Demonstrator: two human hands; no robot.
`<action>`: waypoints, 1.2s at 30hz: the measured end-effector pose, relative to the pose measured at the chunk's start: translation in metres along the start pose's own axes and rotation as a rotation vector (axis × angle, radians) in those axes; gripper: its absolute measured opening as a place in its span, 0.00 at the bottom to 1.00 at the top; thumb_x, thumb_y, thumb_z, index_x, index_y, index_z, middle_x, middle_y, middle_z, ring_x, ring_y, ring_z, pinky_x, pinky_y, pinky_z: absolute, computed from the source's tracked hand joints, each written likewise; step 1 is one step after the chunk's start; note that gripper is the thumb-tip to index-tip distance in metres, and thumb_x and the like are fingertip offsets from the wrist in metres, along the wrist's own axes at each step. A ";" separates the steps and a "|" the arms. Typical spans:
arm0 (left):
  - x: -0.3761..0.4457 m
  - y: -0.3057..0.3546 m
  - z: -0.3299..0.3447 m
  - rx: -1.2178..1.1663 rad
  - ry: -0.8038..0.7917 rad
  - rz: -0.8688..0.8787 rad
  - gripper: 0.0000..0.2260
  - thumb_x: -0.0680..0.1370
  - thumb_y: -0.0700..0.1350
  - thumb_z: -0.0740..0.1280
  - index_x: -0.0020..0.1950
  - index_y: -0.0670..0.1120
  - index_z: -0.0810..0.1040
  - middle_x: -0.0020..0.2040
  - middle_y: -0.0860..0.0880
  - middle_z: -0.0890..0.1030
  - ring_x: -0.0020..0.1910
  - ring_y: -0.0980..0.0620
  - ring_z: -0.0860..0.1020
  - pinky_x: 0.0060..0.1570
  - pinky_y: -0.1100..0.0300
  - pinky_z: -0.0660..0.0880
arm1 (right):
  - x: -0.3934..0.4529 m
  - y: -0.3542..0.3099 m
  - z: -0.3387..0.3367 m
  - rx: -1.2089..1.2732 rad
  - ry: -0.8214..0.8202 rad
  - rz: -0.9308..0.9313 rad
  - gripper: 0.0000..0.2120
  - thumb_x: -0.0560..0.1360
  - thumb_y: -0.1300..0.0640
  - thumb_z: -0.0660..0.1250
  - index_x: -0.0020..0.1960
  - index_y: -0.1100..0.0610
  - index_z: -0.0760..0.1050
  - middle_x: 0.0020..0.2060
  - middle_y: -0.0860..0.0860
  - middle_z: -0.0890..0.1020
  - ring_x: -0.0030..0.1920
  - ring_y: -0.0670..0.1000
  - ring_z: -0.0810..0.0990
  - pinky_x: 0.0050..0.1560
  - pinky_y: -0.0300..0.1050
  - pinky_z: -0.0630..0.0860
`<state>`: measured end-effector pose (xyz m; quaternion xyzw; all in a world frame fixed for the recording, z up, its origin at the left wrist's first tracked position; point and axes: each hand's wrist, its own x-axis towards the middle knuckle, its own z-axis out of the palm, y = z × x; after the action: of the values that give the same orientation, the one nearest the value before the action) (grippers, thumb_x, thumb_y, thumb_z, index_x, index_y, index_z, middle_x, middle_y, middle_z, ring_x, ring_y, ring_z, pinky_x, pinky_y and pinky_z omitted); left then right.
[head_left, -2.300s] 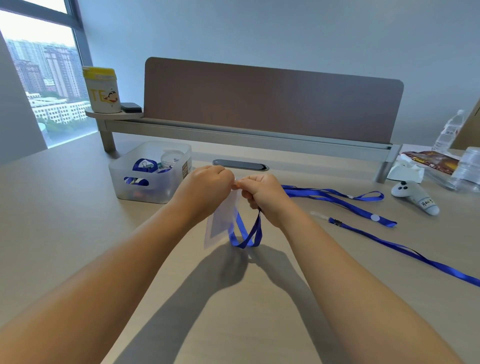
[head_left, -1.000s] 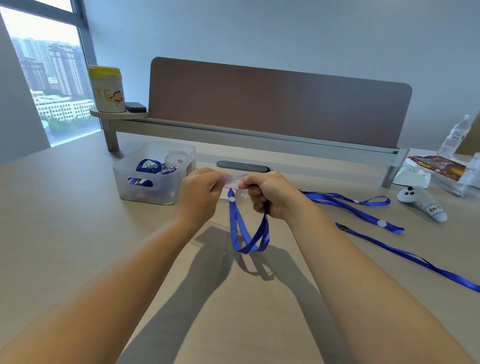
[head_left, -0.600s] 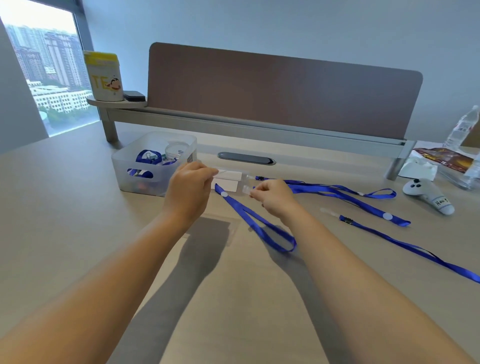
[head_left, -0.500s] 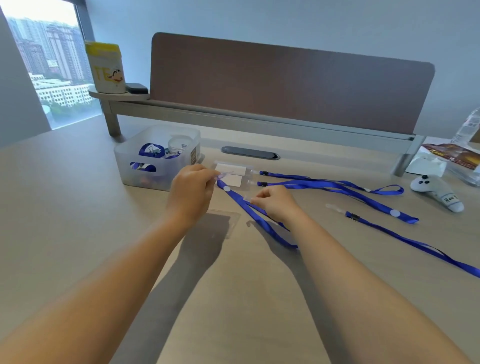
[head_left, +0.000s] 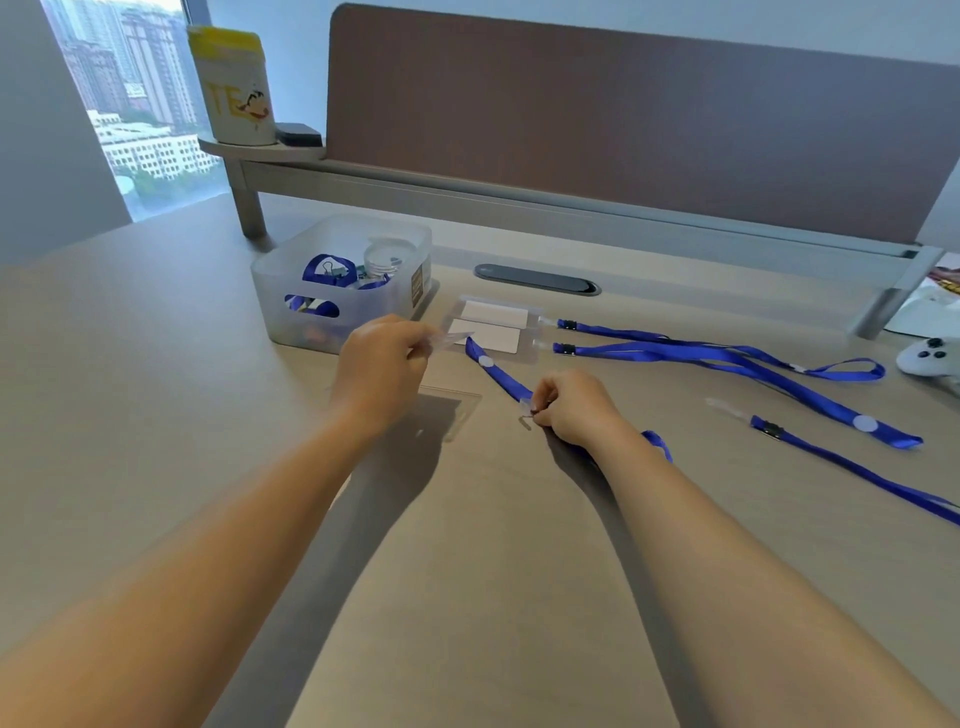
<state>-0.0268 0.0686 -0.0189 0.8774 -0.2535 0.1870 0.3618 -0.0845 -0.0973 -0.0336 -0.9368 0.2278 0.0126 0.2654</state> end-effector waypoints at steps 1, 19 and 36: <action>-0.001 -0.001 -0.001 -0.001 -0.003 -0.002 0.11 0.76 0.37 0.62 0.56 0.38 0.78 0.54 0.38 0.81 0.52 0.41 0.76 0.53 0.54 0.73 | 0.000 0.000 0.001 -0.009 0.018 -0.001 0.12 0.75 0.61 0.64 0.58 0.61 0.72 0.55 0.58 0.78 0.53 0.55 0.76 0.56 0.47 0.73; 0.025 -0.028 -0.088 -0.129 0.153 -0.236 0.11 0.76 0.40 0.62 0.56 0.39 0.78 0.57 0.40 0.80 0.46 0.49 0.71 0.44 0.60 0.68 | 0.012 -0.109 -0.040 0.091 0.337 -0.202 0.11 0.76 0.65 0.61 0.53 0.62 0.80 0.49 0.60 0.83 0.41 0.53 0.72 0.37 0.40 0.66; 0.085 -0.128 -0.119 -0.195 0.301 -0.378 0.10 0.76 0.38 0.62 0.56 0.41 0.78 0.57 0.42 0.80 0.48 0.53 0.71 0.48 0.62 0.69 | 0.133 -0.242 -0.002 0.616 0.594 -0.336 0.11 0.78 0.59 0.61 0.52 0.64 0.78 0.43 0.56 0.80 0.40 0.50 0.72 0.30 0.35 0.65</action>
<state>0.0979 0.2071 0.0348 0.8326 -0.0452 0.2192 0.5067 0.1391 0.0286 0.0679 -0.8011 0.1321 -0.3680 0.4532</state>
